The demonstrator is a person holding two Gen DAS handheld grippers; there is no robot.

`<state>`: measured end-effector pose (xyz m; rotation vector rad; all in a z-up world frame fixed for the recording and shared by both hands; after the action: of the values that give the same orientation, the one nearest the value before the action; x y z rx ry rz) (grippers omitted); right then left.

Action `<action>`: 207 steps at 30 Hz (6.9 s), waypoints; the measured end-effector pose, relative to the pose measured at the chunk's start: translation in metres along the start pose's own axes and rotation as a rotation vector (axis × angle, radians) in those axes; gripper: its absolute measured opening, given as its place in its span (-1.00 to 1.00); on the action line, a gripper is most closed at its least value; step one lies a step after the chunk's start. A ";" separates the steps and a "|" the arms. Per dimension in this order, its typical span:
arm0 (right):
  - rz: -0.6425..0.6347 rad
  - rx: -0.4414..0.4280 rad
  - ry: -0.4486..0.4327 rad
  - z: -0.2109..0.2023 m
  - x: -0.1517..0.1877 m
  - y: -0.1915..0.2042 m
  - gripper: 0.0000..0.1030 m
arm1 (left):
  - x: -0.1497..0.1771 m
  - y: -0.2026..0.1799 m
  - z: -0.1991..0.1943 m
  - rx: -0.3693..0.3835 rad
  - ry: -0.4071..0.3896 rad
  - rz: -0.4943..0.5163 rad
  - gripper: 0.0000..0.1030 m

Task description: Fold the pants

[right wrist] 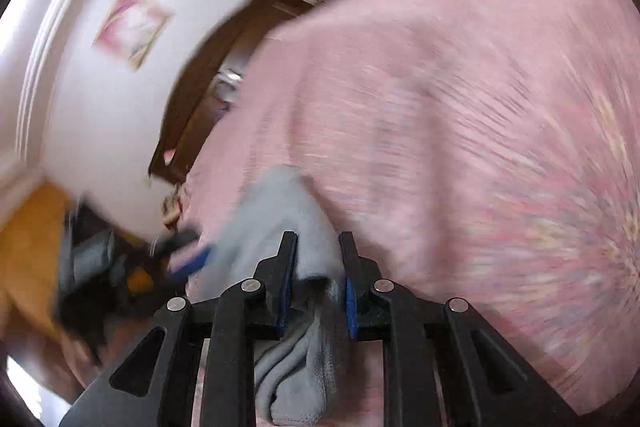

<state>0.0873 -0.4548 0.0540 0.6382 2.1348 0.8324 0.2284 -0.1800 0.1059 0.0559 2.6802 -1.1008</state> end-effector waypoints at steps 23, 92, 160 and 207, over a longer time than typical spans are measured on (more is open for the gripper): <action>0.202 -0.412 0.199 0.003 0.028 0.008 0.16 | 0.030 0.071 -0.024 0.361 -0.108 -0.377 -0.76; -0.669 0.207 0.093 0.041 -0.032 0.120 0.40 | -0.034 -0.015 -0.025 -0.479 -0.324 0.337 0.29; -0.747 0.573 0.107 0.077 0.064 0.089 0.92 | 0.061 0.050 0.016 -0.558 -0.344 0.373 0.99; -0.749 0.575 0.107 0.078 0.064 0.090 0.93 | 0.064 0.052 0.012 -0.554 -0.348 0.373 0.99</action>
<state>0.1255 -0.3257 0.0502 0.0196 2.4495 -0.1645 0.1755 -0.1551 0.0471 0.2288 2.4215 -0.2170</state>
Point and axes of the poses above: each gripper's, at about its wrist camera, not at the fingertips, and z roughly the way its jaws point, y to its left, x to its underside, the point moved 1 cm from there along z, roughly the way its jaws point, and after that the axes turned 8 degrees about -z, right-handed, at the moved point
